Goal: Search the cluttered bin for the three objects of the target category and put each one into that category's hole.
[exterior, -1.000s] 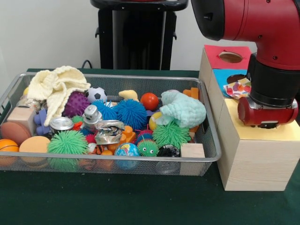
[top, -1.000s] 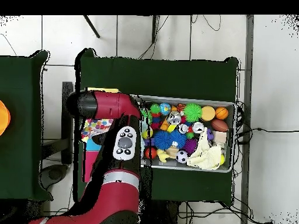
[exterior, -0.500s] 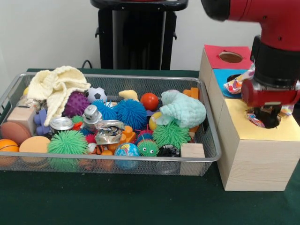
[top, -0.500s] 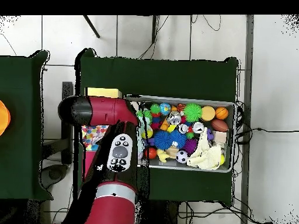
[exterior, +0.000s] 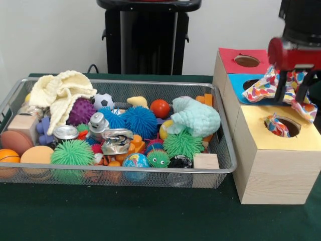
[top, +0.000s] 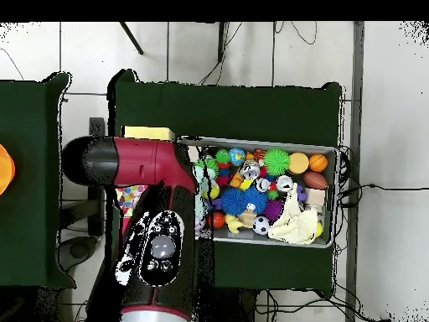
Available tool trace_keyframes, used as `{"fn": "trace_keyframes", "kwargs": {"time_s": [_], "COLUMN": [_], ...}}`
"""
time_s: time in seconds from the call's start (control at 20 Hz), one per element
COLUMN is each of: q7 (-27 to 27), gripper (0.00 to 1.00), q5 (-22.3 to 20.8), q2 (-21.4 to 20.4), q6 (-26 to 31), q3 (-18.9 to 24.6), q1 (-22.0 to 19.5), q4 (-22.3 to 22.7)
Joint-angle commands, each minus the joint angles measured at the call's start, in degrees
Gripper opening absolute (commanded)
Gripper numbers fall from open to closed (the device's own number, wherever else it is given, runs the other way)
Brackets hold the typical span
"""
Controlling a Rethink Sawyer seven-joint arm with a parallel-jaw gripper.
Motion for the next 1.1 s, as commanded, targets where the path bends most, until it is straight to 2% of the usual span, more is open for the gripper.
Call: {"fn": "trace_keyframes", "kwargs": {"time_s": [0.05,0.55,0.8,1.1], "q7": [15.5,14.8,13.1,10.6], "gripper": [1.0,1.0,1.0,1.0], "q5": [2.3,2.8,2.9,2.5], "q2": [-4.0,-5.1,-3.8,-5.1], "q6": [5.0,4.1,1.3,2.7], "q3": [0.9,1.0,2.4,2.8], "q1": [0.3,0.2,-1.0,-2.1], "q4": [7.4,9.2,10.4,12.1]}}
